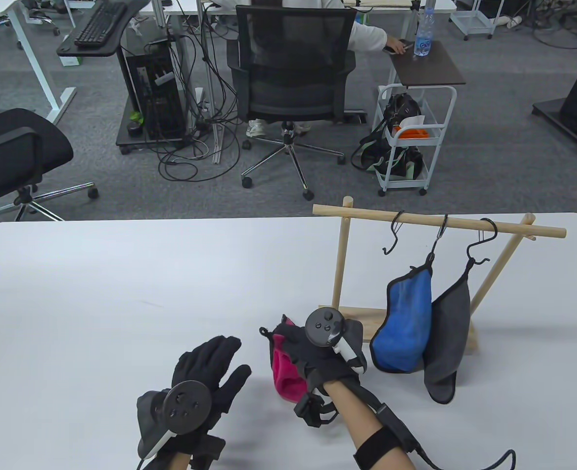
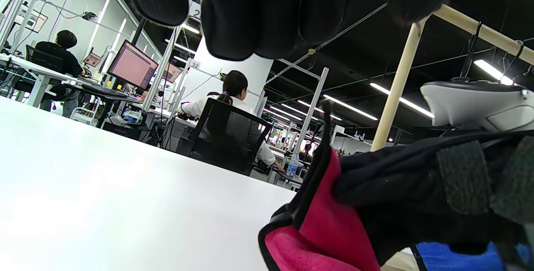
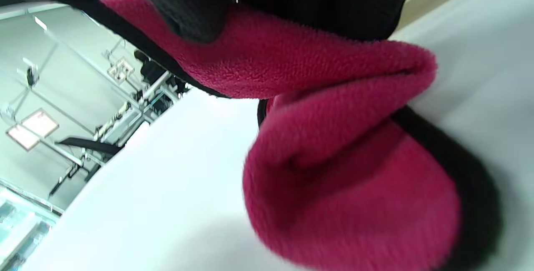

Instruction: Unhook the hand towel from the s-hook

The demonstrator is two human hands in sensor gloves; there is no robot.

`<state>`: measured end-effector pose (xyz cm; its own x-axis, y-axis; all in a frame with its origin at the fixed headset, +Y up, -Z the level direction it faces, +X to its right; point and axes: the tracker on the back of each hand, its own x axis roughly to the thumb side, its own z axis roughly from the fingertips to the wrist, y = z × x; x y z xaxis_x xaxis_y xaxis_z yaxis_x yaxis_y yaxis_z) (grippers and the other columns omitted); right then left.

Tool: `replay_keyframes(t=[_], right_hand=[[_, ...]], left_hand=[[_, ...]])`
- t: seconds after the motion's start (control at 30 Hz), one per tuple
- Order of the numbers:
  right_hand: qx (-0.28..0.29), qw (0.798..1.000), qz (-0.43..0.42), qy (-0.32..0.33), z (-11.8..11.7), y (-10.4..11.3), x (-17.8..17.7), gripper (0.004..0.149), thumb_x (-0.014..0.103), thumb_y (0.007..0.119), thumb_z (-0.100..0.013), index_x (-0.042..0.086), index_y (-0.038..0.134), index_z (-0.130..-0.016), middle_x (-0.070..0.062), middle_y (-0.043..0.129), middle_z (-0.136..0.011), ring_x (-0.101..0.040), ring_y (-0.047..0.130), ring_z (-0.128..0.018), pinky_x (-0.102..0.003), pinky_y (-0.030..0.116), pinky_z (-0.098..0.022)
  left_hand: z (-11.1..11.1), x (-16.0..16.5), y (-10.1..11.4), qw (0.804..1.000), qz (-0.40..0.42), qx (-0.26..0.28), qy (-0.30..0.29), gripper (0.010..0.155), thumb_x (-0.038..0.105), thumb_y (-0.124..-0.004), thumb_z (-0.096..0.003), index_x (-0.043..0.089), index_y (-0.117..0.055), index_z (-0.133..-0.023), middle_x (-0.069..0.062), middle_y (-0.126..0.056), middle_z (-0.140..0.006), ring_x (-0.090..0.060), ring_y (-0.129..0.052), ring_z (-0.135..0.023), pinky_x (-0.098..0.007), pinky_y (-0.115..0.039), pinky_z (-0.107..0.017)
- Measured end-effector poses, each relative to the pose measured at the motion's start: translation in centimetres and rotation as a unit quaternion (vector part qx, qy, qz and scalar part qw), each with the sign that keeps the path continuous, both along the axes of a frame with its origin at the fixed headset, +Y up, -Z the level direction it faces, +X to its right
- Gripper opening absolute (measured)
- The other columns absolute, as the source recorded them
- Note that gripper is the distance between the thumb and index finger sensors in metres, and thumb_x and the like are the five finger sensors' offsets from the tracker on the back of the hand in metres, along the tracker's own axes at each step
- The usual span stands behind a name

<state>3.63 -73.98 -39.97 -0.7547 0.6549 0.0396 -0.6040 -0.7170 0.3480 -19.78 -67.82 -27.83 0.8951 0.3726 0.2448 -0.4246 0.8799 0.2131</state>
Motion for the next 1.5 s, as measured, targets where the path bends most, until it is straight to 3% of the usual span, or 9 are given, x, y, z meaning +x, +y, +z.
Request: replay_keyframes(t=[0.37, 0.63, 1.13, 1.5], right_hand=[[-0.027, 0.996, 0.048, 0.065, 0.5, -0.9, -2.1, 0.056, 0.036, 0.076, -0.065, 0.017, 0.056, -0.115, -0.027, 0.060, -0.116, -0.049, 0.066, -0.101, -0.060, 0.058, -0.073], [-0.019, 0.997, 0.031, 0.061, 0.5, -0.4, -1.6, 0.060, 0.039, 0.076, -0.064, 0.016, 0.055, -0.115, -0.027, 0.059, -0.116, -0.050, 0.066, -0.101, -0.060, 0.058, -0.073], [0.053, 0.996, 0.023, 0.061, 2.4, 4.6, 1.2, 0.059, 0.039, 0.077, -0.064, 0.017, 0.056, -0.114, -0.026, 0.060, -0.115, -0.049, 0.068, -0.100, -0.059, 0.060, -0.072], [0.146, 0.987, 0.064, 0.005, 4.5, 9.8, 6.7, 0.060, 0.040, 0.078, -0.063, 0.017, 0.057, -0.114, -0.026, 0.061, -0.115, -0.049, 0.068, -0.100, -0.060, 0.060, -0.072]], left_hand=[[0.0, 0.0, 0.0, 1.000, -0.001, 0.000, 0.000, 0.062, 0.061, -0.063, -0.0581, 0.030, -0.064, -0.111, -0.008, -0.073, -0.115, -0.037, -0.077, -0.104, -0.063, -0.059, -0.078], [-0.1, 0.0, 0.0, 1.000, -0.006, -0.003, 0.000, 0.062, 0.061, -0.063, -0.0580, 0.029, -0.064, -0.111, -0.009, -0.073, -0.114, -0.037, -0.077, -0.104, -0.063, -0.059, -0.078], [-0.1, 0.4, -0.1, 1.000, -0.013, -0.007, -0.005, 0.062, 0.061, -0.063, -0.0581, 0.029, -0.064, -0.111, -0.008, -0.073, -0.115, -0.037, -0.078, -0.104, -0.063, -0.059, -0.078], [-0.1, 0.4, -0.1, 1.000, -0.013, -0.010, -0.008, 0.062, 0.061, -0.064, -0.0581, 0.030, -0.064, -0.111, -0.009, -0.073, -0.114, -0.037, -0.077, -0.104, -0.063, -0.059, -0.078]])
